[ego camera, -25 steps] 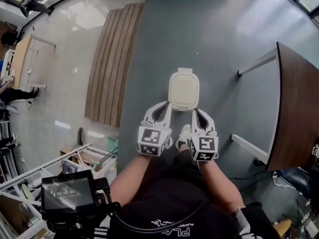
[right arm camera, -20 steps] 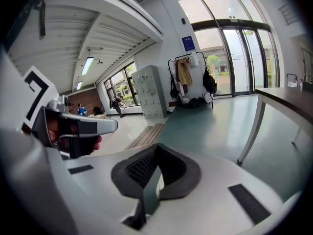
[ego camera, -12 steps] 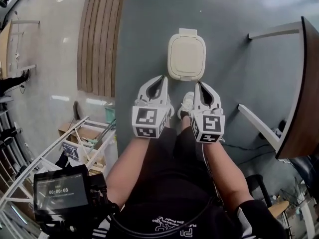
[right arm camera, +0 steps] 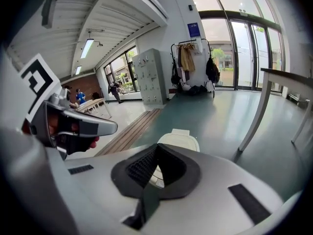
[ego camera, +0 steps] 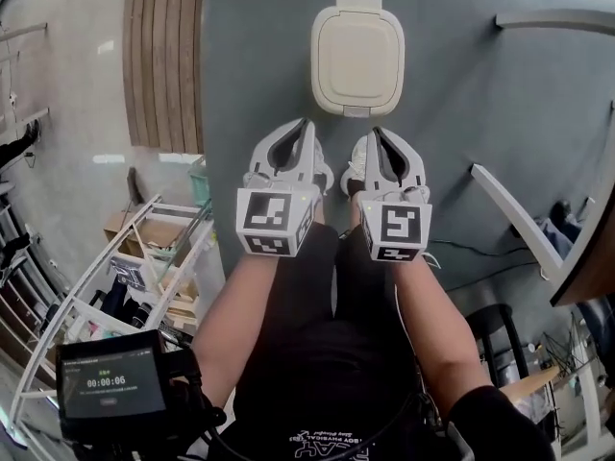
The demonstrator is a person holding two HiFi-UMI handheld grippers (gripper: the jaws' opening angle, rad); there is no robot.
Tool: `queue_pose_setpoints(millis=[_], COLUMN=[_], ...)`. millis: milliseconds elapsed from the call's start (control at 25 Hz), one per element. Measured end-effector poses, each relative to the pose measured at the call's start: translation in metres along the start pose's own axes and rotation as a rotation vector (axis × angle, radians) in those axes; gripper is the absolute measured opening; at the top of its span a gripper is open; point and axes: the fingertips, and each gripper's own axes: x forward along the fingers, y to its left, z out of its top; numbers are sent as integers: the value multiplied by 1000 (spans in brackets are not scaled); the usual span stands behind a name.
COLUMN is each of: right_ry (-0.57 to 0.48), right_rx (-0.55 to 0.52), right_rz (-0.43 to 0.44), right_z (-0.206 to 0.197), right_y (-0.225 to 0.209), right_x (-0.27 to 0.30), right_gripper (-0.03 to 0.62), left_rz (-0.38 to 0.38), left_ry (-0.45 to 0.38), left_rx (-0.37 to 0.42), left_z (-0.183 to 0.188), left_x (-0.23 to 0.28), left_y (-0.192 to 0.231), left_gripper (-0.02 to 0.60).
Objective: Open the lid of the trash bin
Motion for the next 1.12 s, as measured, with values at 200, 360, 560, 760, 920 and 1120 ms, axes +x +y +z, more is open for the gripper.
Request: queue_pose_setpoints(millis=[200,360,560,760,920,1120], right_ry=[38,59,99,138,190,200], right_rx=[-24,-18,-5,-7,3,38], right_rz=[34,36,41,36,14,-12], right_z=[-57,-64,-62,-122,-164,-181], right_y=[-4,-3,-1,-23,-33,-35], right_x=[31,38,38,78,99,113], right_gripper=[5,5,5,5,5,5], left_rz=[-7,9,10,3,8,-21], left_ry=[40,16,47,109,138,179], left_rx=[0,-7,-24,-48,-37,-37], left_z=[-50,-51,-54,-113,-145,-166], left_x=[41,45,46,93,123,142], left_y=[0,2,0,10,26,32], left_gripper=[0,0,0,0,0,0])
